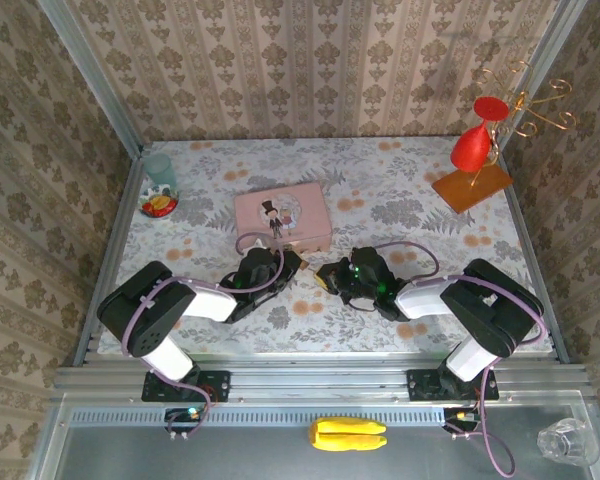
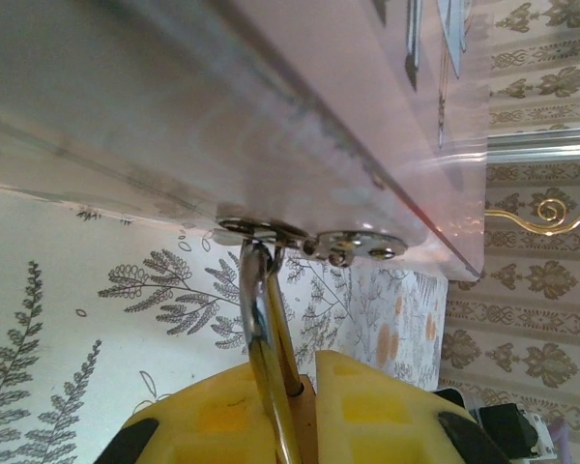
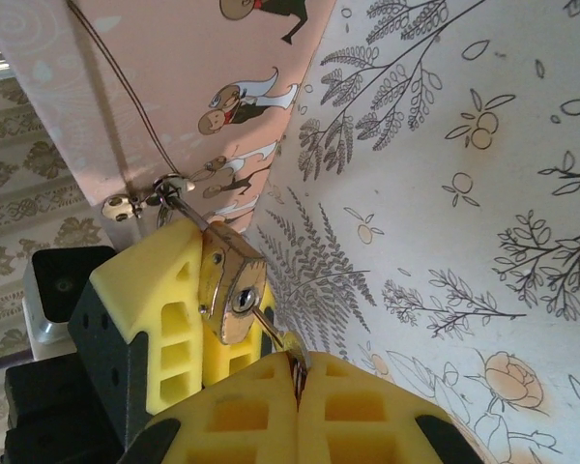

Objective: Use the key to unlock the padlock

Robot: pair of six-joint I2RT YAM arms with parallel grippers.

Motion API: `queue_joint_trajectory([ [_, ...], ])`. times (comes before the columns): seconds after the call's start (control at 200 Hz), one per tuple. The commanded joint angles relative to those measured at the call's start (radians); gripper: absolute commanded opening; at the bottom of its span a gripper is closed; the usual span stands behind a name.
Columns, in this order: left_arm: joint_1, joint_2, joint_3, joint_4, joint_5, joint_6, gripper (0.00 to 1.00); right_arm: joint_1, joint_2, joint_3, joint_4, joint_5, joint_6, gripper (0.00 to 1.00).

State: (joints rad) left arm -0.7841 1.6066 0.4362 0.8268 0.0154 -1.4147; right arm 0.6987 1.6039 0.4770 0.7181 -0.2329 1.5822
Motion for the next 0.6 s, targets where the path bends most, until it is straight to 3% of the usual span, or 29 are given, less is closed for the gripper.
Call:
queue_joint_trajectory([
  [0.0,-0.005,0.006,0.001,0.156,0.013,-0.051,0.07,0.007,0.005,0.014,0.029,0.014,0.003,0.00],
  [0.365,-0.049,0.009,-0.009,0.166,-0.002,-0.090,0.07,0.006,0.053,0.046,0.084,-0.023,0.035,0.00],
  [0.595,-0.046,0.015,0.004,0.169,0.008,-0.094,0.07,0.007,0.026,0.062,0.009,-0.011,-0.001,0.00],
])
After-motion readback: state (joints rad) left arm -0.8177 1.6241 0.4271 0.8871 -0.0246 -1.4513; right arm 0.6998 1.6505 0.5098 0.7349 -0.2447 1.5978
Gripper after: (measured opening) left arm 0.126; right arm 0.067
